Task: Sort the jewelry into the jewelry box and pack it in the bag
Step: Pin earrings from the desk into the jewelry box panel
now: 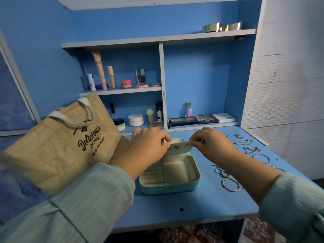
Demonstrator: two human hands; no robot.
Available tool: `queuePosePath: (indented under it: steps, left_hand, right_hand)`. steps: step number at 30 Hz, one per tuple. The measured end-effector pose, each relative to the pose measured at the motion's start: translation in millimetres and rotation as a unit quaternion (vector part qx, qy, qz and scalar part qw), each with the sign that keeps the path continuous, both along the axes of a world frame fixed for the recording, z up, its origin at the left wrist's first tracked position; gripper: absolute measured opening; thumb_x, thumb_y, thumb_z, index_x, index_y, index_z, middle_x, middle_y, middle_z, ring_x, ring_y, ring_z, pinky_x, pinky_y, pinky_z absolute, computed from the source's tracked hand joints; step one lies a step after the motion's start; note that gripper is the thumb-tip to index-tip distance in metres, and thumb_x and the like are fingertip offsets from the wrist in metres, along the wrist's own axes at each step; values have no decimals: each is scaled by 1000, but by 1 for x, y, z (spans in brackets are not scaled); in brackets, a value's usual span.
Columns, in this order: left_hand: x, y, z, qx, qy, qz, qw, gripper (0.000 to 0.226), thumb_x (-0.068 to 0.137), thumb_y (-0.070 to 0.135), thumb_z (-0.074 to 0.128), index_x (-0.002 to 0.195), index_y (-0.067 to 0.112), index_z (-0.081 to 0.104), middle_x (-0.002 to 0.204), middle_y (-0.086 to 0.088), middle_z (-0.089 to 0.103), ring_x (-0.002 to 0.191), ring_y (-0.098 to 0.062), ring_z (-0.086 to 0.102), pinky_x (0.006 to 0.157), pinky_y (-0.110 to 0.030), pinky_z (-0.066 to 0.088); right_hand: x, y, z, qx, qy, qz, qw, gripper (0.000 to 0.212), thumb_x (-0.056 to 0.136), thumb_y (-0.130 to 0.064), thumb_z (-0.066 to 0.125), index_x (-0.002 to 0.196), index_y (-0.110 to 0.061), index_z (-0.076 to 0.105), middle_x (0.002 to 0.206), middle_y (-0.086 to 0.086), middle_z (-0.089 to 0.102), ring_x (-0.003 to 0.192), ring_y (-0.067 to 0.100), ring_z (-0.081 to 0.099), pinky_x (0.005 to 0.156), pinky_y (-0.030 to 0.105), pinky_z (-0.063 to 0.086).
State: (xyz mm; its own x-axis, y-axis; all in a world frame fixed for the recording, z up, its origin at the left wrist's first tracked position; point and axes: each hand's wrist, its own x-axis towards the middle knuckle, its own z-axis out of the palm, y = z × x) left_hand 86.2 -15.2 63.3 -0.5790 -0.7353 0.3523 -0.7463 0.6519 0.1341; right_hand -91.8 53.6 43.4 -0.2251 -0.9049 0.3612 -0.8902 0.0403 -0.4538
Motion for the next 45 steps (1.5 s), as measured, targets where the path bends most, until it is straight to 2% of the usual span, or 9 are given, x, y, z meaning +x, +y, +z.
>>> queuePosePath:
  steps: [9,13,19,24,27,33,39,42,45]
  left_hand:
    - [-7,16,0,15,-77,-19,997,15,93,42,46,101,38,58,100,15,48,96,-5,36,107,-34,21]
    - [-12,18,-5,12,-90,-33,995,12,93,41,47,97,37,59,94,15,48,104,-11,48,111,-37,19]
    - [-21,22,-8,27,-113,-45,992,13,92,41,47,97,38,59,104,13,56,105,-12,50,111,-41,18]
    - [-40,25,-8,54,-118,-64,989,18,93,40,46,98,35,62,105,14,60,104,-12,51,109,-38,21]
    - [-58,23,-10,77,-122,-78,987,18,93,41,45,98,36,62,107,13,60,103,-11,52,105,-36,24]
    - [-113,18,-7,130,-170,-97,972,21,95,42,43,105,32,59,111,11,61,105,-14,52,96,-33,33]
    - [-168,-5,-20,177,-217,-108,954,25,93,45,46,110,33,59,119,9,59,110,-17,51,99,-38,38]
    - [-187,-15,-29,174,-207,-118,955,25,91,43,50,113,36,59,121,10,57,111,-16,51,97,-36,38]
    - [-198,-23,-35,159,-220,-123,954,30,91,41,51,121,38,56,127,8,52,117,-18,48,99,-36,36]
  right_hand:
    - [2,14,-5,36,-84,6,996,2,85,-24,65,86,-26,65,73,-8,56,61,6,47,56,21,40]
    - [1,17,-10,45,-149,2,988,7,82,-18,68,84,-25,67,68,-8,55,60,8,49,45,9,36]
    - [-6,23,-16,75,-348,6,934,11,79,-6,69,77,-16,69,65,3,66,60,11,56,59,19,47]
    - [-22,31,-15,92,-396,-8,914,10,84,-6,64,77,-10,70,67,5,67,58,11,56,59,19,48]
    - [-42,38,-13,99,-369,-43,923,11,86,-16,64,80,-8,70,72,7,68,62,15,54,61,23,47]
    - [-100,54,-12,117,-190,-127,967,18,87,-28,62,80,-13,69,61,-8,59,50,10,44,44,16,35]
    - [-156,62,-25,201,27,-156,967,20,89,-34,54,103,-26,65,114,0,52,93,18,54,81,30,46]
    - [-173,61,-35,238,42,-139,960,31,91,-42,51,119,-29,58,126,-2,43,113,18,44,91,30,40]
    - [-180,58,-44,221,22,-110,969,29,91,-38,50,118,-30,59,124,-5,45,114,14,44,90,24,37]
